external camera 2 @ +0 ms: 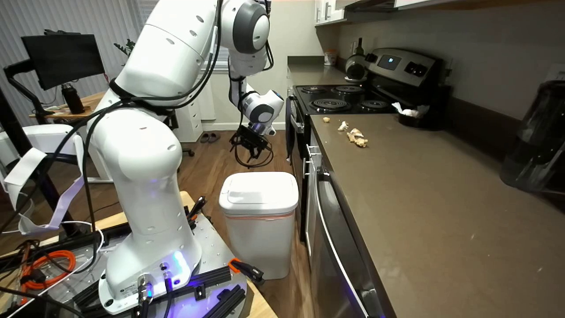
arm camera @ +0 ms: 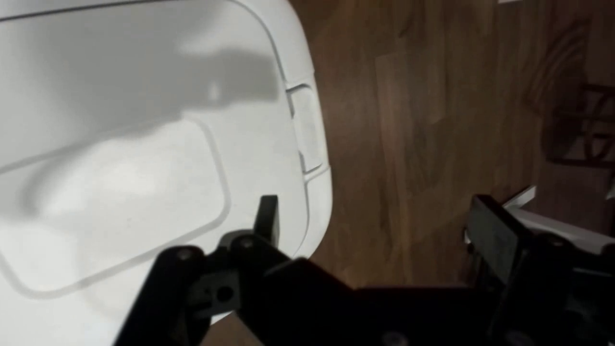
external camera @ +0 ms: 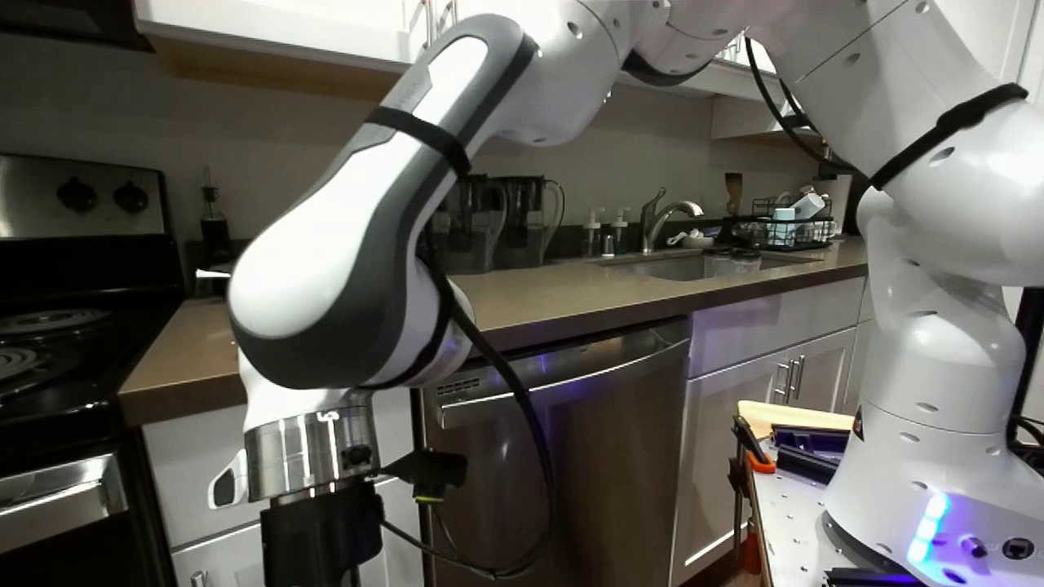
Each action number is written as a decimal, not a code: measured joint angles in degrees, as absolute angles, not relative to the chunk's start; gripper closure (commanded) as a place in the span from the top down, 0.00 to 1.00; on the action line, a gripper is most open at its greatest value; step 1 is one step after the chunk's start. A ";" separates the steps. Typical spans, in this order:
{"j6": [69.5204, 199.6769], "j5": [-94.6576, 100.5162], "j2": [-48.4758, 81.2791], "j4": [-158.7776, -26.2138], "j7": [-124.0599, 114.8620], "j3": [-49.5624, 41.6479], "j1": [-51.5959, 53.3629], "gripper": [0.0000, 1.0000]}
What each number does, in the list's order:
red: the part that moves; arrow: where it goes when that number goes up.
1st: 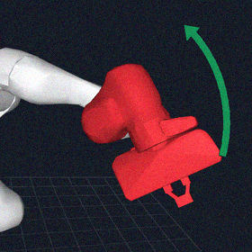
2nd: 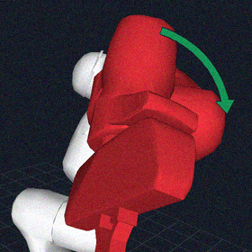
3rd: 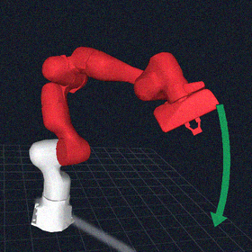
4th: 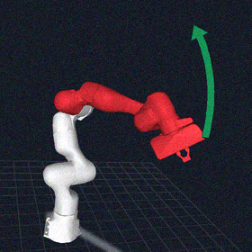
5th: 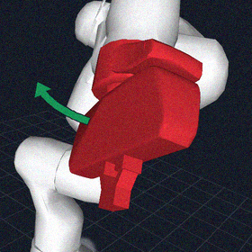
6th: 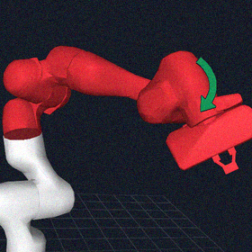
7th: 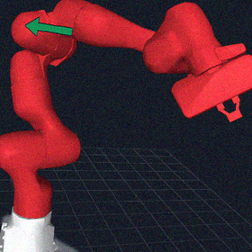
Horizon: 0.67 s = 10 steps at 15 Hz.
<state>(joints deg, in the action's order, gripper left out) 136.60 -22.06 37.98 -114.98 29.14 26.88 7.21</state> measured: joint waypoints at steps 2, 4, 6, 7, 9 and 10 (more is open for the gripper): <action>134.19 -22.06 37.91 -114.82 29.61 27.88 6.08 1.00; 133.82 -22.06 37.82 -114.80 29.77 28.07 5.78 1.00; 133.97 -21.71 37.89 -114.79 29.35 27.51 6.31 1.00; 134.21 -20.99 38.12 -114.72 28.67 26.62 7.25 1.00; 135.16 -17.99 39.59 -114.02 26.26 24.31 10.29 1.00; 135.65 -16.23 40.88 -113.19 24.78 23.15 12.11 1.00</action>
